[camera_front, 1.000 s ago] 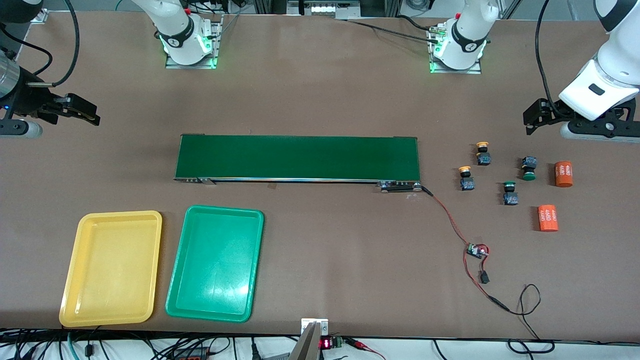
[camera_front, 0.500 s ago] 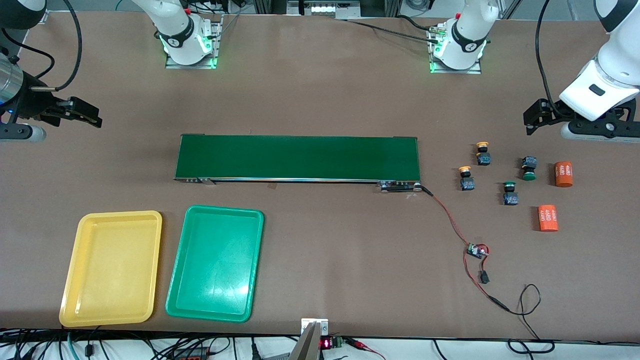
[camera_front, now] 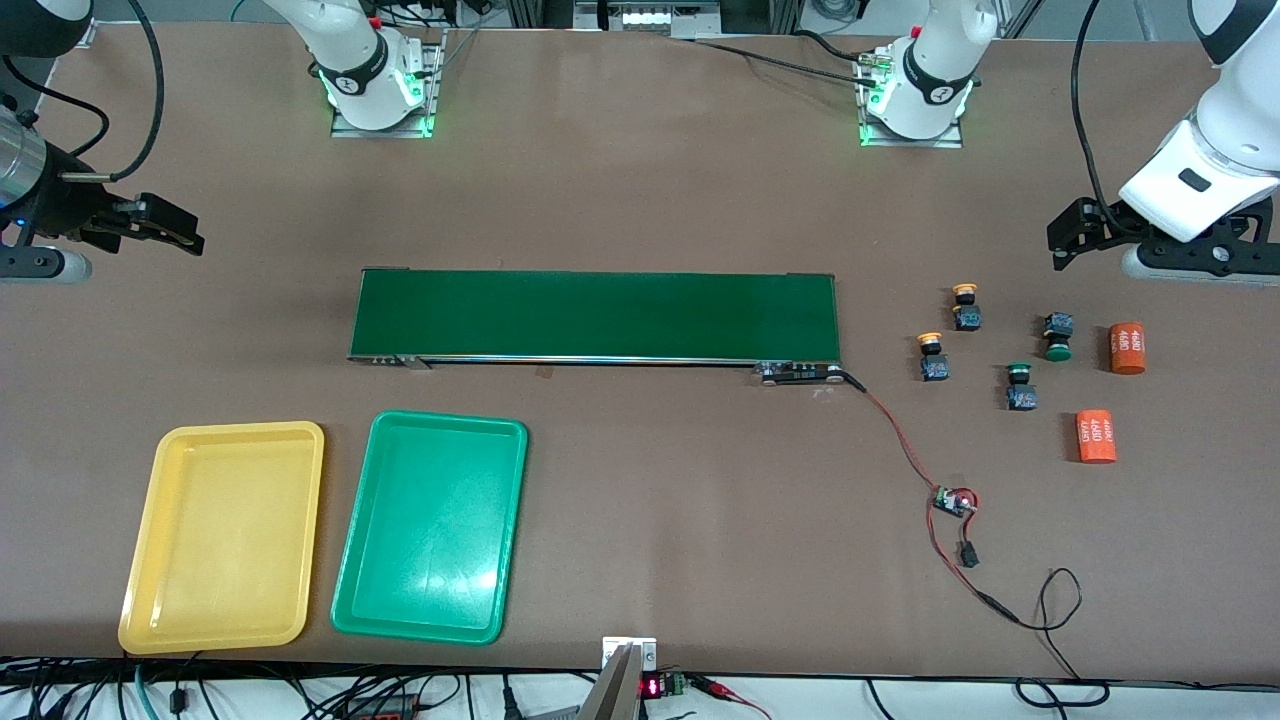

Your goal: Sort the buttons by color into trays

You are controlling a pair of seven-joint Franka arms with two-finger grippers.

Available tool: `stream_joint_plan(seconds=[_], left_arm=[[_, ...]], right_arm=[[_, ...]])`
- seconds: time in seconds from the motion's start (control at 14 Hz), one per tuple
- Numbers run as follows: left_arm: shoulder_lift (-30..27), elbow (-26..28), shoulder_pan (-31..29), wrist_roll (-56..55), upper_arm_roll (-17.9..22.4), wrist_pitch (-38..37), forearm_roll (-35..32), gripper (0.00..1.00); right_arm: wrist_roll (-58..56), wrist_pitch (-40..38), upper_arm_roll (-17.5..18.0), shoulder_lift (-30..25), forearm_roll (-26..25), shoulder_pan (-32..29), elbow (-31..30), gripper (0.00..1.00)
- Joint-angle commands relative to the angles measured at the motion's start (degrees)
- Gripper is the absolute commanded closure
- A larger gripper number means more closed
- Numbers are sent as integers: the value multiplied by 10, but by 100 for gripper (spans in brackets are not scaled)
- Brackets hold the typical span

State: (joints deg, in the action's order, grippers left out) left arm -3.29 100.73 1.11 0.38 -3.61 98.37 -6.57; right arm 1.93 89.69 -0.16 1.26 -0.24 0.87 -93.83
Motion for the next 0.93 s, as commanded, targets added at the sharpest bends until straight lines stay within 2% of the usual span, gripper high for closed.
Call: stream_joint_plan(seconds=[0.0, 0.71, 0.86], left_arm=[[4, -10, -7, 9, -6, -5, -10, 0], [6, -10, -6, 5, -7, -6, -9, 0], [21, -11, -6, 2, -6, -8, -9, 0]], right_arm=[[-3, -3, 2, 6, -3, 0, 13, 0], [-6, -4, 5, 10, -1, 1, 12, 0], [-6, -6, 4, 10, -2, -1, 13, 0]])
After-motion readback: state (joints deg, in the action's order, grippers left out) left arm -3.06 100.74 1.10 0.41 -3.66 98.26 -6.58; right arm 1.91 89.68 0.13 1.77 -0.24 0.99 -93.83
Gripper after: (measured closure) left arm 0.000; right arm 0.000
